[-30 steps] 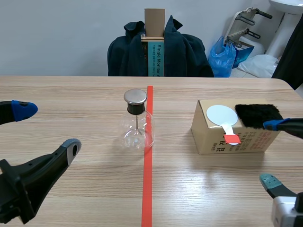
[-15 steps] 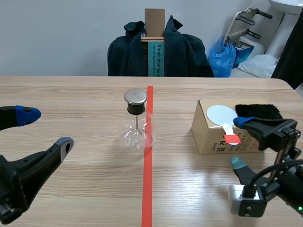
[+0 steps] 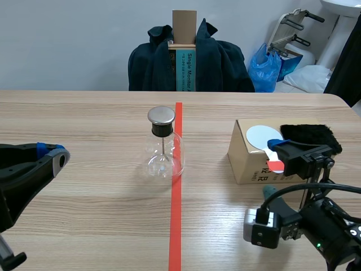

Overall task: Do the electroscope experiment.
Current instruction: 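Bring the plate to the electroscope and point at the metal foil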

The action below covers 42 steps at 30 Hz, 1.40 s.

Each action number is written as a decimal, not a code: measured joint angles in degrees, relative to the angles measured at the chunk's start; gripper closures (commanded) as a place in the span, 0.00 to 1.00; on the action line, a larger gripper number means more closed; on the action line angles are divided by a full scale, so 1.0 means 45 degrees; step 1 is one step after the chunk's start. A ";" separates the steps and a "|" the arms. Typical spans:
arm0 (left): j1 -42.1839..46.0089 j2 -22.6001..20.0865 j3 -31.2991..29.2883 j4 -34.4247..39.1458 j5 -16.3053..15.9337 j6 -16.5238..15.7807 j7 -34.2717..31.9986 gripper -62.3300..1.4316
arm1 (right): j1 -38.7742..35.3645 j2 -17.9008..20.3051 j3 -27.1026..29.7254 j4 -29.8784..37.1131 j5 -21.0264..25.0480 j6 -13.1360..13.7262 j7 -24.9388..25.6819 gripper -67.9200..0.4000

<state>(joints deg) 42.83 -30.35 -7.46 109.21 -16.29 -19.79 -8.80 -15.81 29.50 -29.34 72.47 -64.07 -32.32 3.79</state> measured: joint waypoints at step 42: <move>-0.0243 0.0000 0.0000 0.0000 -0.0005 -0.0087 0.0379 0.93 | 0.0398 0.0005 -0.0063 0.0000 -0.0049 0.0389 -0.1137 0.98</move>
<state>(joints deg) 41.74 -30.35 -7.46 109.21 -16.32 -20.18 -7.09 -14.02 29.52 -29.63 72.47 -64.29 -30.57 -1.32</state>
